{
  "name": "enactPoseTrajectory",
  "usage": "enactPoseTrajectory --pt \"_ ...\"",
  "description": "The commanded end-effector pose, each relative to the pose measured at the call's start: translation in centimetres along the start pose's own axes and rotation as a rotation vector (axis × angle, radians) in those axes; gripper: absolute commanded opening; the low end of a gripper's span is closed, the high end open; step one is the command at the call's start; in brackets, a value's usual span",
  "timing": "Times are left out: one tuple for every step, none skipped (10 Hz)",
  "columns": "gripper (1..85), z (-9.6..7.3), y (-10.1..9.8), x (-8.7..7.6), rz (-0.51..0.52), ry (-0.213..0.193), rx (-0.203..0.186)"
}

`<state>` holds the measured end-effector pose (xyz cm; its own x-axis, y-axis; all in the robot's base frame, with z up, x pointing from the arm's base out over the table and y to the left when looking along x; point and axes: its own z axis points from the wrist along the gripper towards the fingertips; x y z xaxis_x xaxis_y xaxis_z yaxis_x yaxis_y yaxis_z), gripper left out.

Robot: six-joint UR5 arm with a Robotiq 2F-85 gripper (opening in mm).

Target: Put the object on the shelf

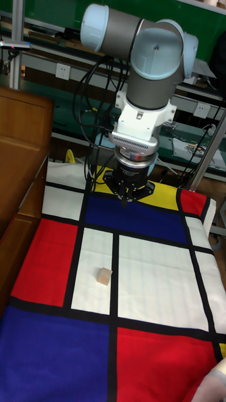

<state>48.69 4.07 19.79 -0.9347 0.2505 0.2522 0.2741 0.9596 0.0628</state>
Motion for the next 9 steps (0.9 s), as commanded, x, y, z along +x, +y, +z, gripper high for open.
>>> enactPoseTrajectory --pt "1.0 -0.4 1.2 -1.9 0.019 -0.066 -0.031" --pt "1.0 -0.4 1.6 -2.5 0.023 -0.091 -0.045" --pt "1.0 -0.5 1.8 -3.1 0.025 -0.111 -0.053" --pt "1.0 -0.6 2.0 -3.6 0.026 -0.133 -0.061" --pt "1.0 -0.6 2.1 -3.9 0.026 -0.144 -0.065" --pt "1.0 -0.6 2.0 -4.0 0.021 -0.147 -0.060" --pt "1.0 -0.4 2.0 -4.1 0.005 -0.147 -0.062" --pt "1.0 -0.1 1.8 -3.9 -0.031 -0.136 -0.050" --pt "11.7 0.0 1.1 -3.5 -0.067 -0.117 -0.019"
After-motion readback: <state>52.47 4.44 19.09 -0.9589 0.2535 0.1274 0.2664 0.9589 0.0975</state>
